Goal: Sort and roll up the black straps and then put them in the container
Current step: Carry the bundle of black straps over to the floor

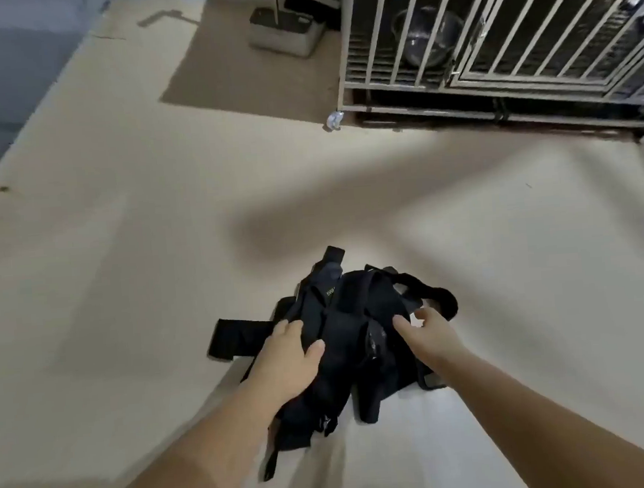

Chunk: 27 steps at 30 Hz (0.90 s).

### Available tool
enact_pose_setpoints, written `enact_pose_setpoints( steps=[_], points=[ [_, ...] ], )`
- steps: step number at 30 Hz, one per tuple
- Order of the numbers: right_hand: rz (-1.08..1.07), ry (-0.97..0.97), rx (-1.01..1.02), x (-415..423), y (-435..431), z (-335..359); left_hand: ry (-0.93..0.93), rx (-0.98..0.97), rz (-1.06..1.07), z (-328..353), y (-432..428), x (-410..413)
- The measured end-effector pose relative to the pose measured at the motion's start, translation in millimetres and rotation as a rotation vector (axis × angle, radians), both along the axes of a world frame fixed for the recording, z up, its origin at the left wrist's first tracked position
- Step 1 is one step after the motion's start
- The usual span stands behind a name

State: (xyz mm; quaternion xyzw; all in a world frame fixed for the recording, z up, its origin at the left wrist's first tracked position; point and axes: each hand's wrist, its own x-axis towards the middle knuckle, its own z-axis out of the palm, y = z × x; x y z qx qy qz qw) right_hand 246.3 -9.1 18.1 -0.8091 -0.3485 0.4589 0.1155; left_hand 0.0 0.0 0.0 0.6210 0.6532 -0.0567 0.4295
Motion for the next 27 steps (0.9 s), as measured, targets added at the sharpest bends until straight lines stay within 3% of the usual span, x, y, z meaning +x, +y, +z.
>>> enact_pose_setpoints(
  steps=[3, 7, 11, 16, 19, 22, 27],
  points=[
    [-0.03, -0.061, -0.066, 8, 9, -70, 0.106, 0.045, 0.06, -74, 21, -5],
    [-0.025, -0.126, -0.118, 15, 7, -148, 0.164, -0.068, 0.122, -139, 34, -22],
    [-0.129, -0.049, -0.11, 18, 3, -160, 0.143, -0.147, 0.274, -163, 33, -37],
    [-0.118, -0.145, -0.094, 30, 1, -168, 0.281, -0.087, 0.21, -175, 50, -30],
    [-0.172, -0.13, -0.146, 24, 7, -174, 0.258, -0.13, 0.24, -180, 55, -27],
    [-0.225, -0.039, -0.146, 11, 14, -172, 0.235, -0.028, 0.304, -184, 48, -15],
    [-0.336, 0.184, -0.041, 5, 20, -167, -0.07, 0.042, 0.539, -184, 39, 9]
  ],
)
